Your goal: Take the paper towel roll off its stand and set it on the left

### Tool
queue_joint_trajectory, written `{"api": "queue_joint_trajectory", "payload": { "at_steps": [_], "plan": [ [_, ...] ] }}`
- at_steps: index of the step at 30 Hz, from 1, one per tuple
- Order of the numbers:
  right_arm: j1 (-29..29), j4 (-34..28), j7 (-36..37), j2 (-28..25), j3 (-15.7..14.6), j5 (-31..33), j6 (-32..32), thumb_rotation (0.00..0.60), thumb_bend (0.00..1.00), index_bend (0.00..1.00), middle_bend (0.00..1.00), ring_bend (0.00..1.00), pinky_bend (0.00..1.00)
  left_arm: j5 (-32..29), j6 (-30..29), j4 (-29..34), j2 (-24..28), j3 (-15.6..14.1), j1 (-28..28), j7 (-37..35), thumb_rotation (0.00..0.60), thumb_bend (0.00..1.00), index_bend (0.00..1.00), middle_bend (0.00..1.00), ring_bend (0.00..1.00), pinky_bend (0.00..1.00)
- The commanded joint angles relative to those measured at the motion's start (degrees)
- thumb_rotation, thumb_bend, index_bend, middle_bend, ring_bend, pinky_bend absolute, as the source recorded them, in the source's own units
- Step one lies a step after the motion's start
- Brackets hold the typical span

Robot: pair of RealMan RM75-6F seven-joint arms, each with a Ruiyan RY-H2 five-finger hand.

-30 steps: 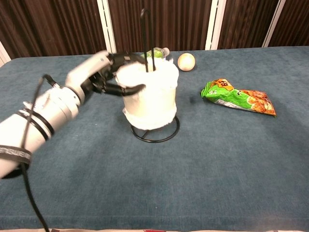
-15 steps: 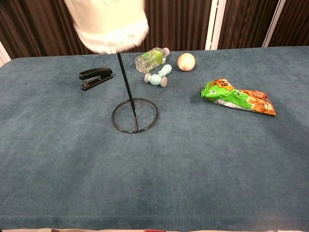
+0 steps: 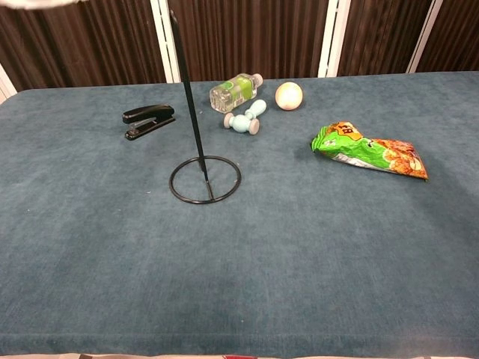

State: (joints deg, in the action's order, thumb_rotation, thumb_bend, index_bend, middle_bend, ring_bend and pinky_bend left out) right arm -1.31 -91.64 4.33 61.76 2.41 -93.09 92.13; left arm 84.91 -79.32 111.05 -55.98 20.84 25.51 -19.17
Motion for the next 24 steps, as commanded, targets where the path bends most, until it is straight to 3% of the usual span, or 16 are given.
{"api": "queue_joint_trajectory", "payload": {
  "at_steps": [1,5,10,15,18,24],
  "plan": [
    [-0.1,0.0,-0.4,0.2,0.1,0.3,-0.2,0.600,0.12,0.00,0.00,0.00,0.22,0.3,-1.1,-6.2,-1.8,-4.6,-3.1,0.2,0.600,0.32,0.63,0.58,0.42,0.39],
    [-0.3,0.0,-1.1,0.4,0.0,0.5,-0.8,0.600,0.12,0.00,0.00,0.00,0.22,0.7,-2.4,-13.5,-7.7,-8.1,-4.7,-1.6,0.600,0.32,0.63,0.58,0.42,0.39],
    [-0.4,0.0,-1.5,0.6,0.0,0.6,-1.2,0.600,0.12,0.00,0.00,0.00,0.22,0.5,-2.5,-18.4,-11.6,-9.8,-5.3,-2.8,0.600,0.32,0.62,0.58,0.42,0.39],
    [-0.6,-0.3,-1.6,0.3,-0.2,0.9,-2.0,0.600,0.12,0.00,0.00,0.00,0.22,-6.5,0.9,-32.4,-22.0,-10.4,-5.8,-4.9,0.600,0.31,0.58,0.57,0.40,0.37],
    [-0.7,-0.4,-1.6,0.2,-0.1,1.2,-2.1,0.600,0.12,0.00,0.00,0.00,0.22,-8.2,2.4,-36.7,-25.0,-10.4,-6.0,-6.9,0.600,0.31,0.49,0.51,0.34,0.34],
    [-0.9,-0.6,-2.1,0.3,-0.1,1.5,-2.8,0.600,0.12,0.00,0.00,0.00,0.22,-9.8,4.6,-42.2,-28.6,-10.6,-5.8,-5.5,0.600,0.31,0.20,0.25,0.17,0.22]
  ]
}}
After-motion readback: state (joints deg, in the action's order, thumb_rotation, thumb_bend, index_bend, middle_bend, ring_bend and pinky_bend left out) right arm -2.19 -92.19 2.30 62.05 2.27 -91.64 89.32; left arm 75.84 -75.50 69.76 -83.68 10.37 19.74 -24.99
